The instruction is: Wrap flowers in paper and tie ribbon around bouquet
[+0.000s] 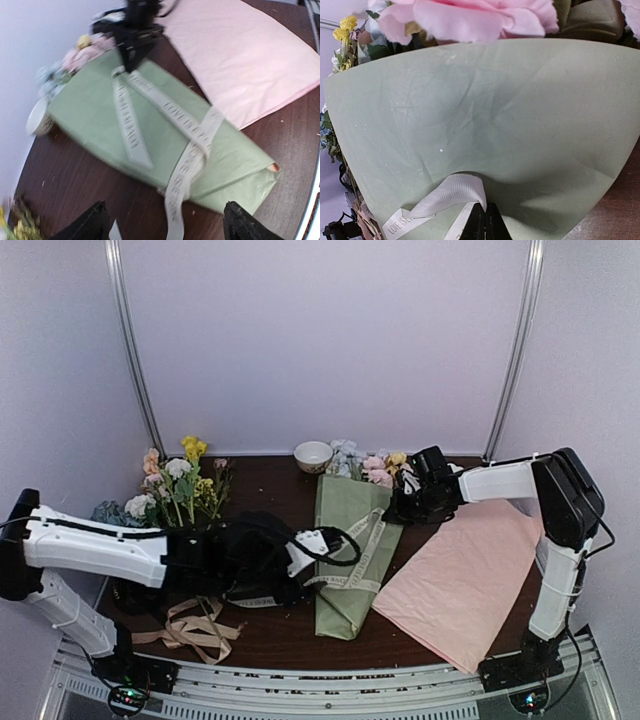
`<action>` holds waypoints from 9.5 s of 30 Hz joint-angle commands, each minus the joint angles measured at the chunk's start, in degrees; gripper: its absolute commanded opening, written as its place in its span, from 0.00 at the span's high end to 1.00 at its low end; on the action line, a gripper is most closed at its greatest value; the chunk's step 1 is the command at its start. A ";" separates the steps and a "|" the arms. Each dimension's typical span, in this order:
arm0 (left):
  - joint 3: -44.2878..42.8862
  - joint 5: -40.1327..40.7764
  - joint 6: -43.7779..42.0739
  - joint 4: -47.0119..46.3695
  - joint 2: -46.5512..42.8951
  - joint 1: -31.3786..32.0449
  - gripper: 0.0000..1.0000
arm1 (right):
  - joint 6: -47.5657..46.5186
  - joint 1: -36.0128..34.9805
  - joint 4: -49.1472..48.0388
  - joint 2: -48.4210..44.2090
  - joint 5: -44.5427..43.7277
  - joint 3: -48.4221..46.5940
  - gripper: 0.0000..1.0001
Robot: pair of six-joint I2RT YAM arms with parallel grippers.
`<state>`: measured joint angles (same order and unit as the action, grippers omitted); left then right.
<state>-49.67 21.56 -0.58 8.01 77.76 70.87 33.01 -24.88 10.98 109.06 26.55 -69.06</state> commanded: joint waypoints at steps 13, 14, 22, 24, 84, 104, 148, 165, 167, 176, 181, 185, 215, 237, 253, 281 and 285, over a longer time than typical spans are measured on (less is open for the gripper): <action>-27.61 -41.42 -20.41 12.79 31.81 -13.09 0.18 | -1.77 -2.63 1.67 -3.06 -0.32 0.13 1.00; -28.14 -42.52 -20.70 13.38 32.25 -13.17 0.18 | -1.75 -2.63 1.75 -3.05 -0.34 0.01 1.00; -29.80 -43.14 -23.01 15.33 34.43 -13.13 0.16 | -0.84 -2.22 1.94 -2.22 -3.15 -2.86 1.00; -30.31 -38.60 -22.59 14.48 35.20 -13.13 0.16 | -0.15 -2.19 2.02 -1.66 -3.38 -4.43 1.00; -25.05 -28.52 -5.37 -7.49 36.97 -17.96 1.00 | -9.34 -5.22 13.60 -12.42 -5.67 0.25 0.55; -21.80 -34.95 3.87 -11.77 38.39 -21.08 1.00 | -10.36 -33.64 -13.50 -22.10 -24.49 22.13 0.55; -9.01 -28.00 0.00 15.45 24.72 -22.10 0.06 | -11.45 -31.31 -4.30 -19.89 -26.01 17.90 1.00; -12.31 -14.50 5.22 16.70 35.45 -23.41 1.00 | -10.03 -19.07 -5.56 -30.82 -16.61 19.45 1.00; -12.63 -13.02 7.05 16.10 34.53 -24.68 1.00 | -10.07 -15.29 -5.13 -32.72 -16.14 20.14 1.00; -7.47 -9.18 14.38 9.94 26.16 -31.77 1.00 | -4.83 8.63 -5.92 -41.84 -9.52 28.71 1.00; 1.33 -12.37 22.44 2.96 20.81 -39.62 1.00 | -1.64 21.55 -8.21 -43.66 -6.10 35.41 1.00; 5.29 -15.36 24.32 -0.21 18.36 -41.18 1.00 | -0.24 30.00 -10.71 -42.77 -3.48 40.68 1.00; -8.50 -18.45 15.04 5.91 24.79 -36.03 1.00 | -43.53 -19.23 28.85 -6.62 -19.25 -3.35 0.02; -9.59 -18.35 13.53 7.02 21.92 -35.83 1.00 | -46.63 -19.59 25.34 3.26 -23.02 -6.56 0.85; -16.82 -7.68 16.94 8.42 26.48 -39.97 1.00 | -25.75 -9.15 21.43 -17.53 -23.01 15.65 1.00; 12.74 -10.63 32.29 -0.68 10.78 -49.96 1.00 | -12.81 35.71 2.69 -36.70 -0.75 41.53 1.00; 14.51 -10.38 32.15 -0.65 9.34 -51.04 1.00 | -12.62 37.62 3.20 -38.63 -2.10 41.32 1.00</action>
<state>-38.02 -0.51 29.74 3.09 88.92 25.69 18.65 8.05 14.31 72.79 35.90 -27.70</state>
